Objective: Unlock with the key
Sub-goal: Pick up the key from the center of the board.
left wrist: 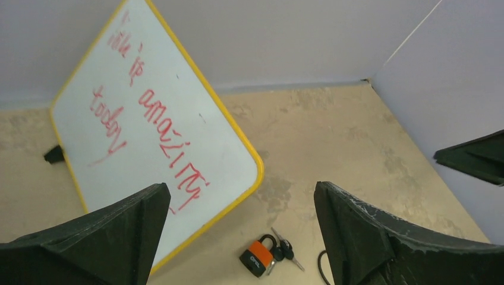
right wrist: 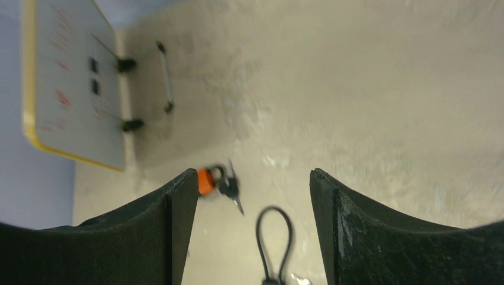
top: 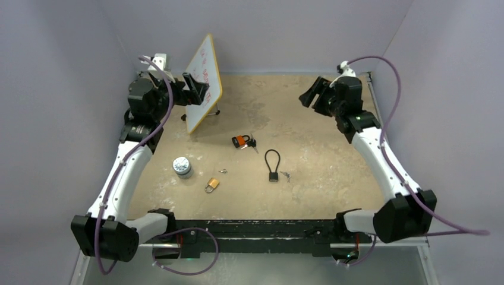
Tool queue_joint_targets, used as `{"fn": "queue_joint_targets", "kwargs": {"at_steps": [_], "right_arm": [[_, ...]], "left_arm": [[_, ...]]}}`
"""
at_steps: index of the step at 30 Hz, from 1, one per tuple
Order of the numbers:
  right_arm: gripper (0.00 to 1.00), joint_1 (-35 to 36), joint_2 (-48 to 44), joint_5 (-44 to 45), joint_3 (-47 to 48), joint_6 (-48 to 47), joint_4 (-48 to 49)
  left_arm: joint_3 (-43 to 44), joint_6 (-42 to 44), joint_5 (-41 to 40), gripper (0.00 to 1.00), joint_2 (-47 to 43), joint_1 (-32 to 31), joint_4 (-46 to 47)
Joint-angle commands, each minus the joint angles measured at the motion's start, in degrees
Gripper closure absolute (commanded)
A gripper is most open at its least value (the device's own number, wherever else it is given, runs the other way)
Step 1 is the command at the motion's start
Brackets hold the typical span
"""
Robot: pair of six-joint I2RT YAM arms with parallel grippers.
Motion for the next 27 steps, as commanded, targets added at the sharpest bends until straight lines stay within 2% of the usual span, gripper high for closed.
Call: {"fn": "queue_joint_targets", "kwargs": {"at_steps": [1, 7, 16, 20, 23, 27], "right_arm": [[0.30, 1.3, 6.0, -7.2, -2.9, 0.3, -7.3], [0.34, 6.9, 16.3, -7.2, -2.3, -3.6, -16.2], [0.41, 15.6, 16.6, -3.0, -5.5, -1.9, -28.0], [0.47, 17.2, 15.3, -0.6, -6.9, -2.4, -29.8], [0.56, 17.5, 16.1, 1.6, -8.1, -3.6, -29.7], [0.59, 18.7, 17.5, 3.4, -8.5, -5.9, -28.5]], "left_arm": [[-2.4, -4.8, 3.3, 0.04, 1.2, 0.2, 6.7], [-4.2, -6.0, -1.8, 0.09, 2.4, 0.2, 3.8], [-11.2, -6.7, -18.0, 0.08, -4.3, 0.2, -2.1], [-9.5, -6.5, -19.0, 0.07, -4.3, 0.2, -6.8], [-9.0, -6.6, -17.7, 0.07, -4.1, 0.2, -9.2], [-11.7, -8.5, -14.9, 0.07, -5.7, 0.2, -8.6]]}}
